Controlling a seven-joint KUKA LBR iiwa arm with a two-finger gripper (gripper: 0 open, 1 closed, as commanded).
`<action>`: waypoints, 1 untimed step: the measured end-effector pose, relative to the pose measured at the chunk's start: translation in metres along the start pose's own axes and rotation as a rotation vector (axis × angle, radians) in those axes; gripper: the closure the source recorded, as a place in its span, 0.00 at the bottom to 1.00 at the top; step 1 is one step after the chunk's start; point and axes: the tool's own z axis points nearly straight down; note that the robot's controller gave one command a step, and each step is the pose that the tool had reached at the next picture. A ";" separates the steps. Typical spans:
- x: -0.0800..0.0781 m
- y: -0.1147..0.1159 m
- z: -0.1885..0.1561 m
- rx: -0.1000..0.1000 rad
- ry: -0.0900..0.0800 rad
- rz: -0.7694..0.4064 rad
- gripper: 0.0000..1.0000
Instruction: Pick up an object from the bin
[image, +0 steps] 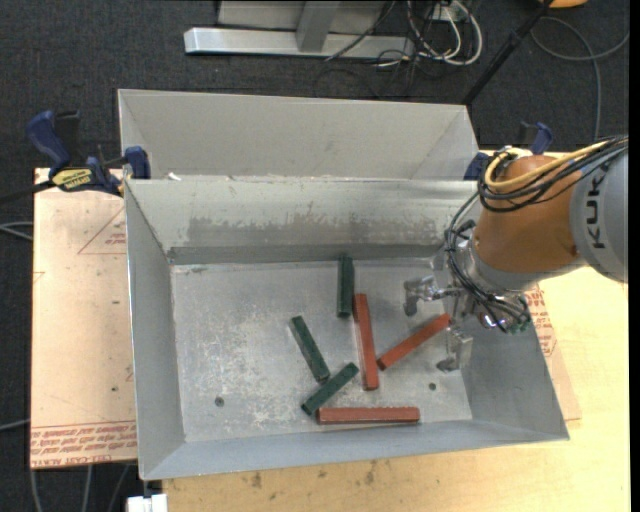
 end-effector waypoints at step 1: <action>-0.030 0.018 0.001 -0.003 -0.001 -0.342 0.00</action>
Offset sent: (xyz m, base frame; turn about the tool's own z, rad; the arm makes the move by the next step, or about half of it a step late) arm 0.0210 0.0251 -0.0012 -0.3429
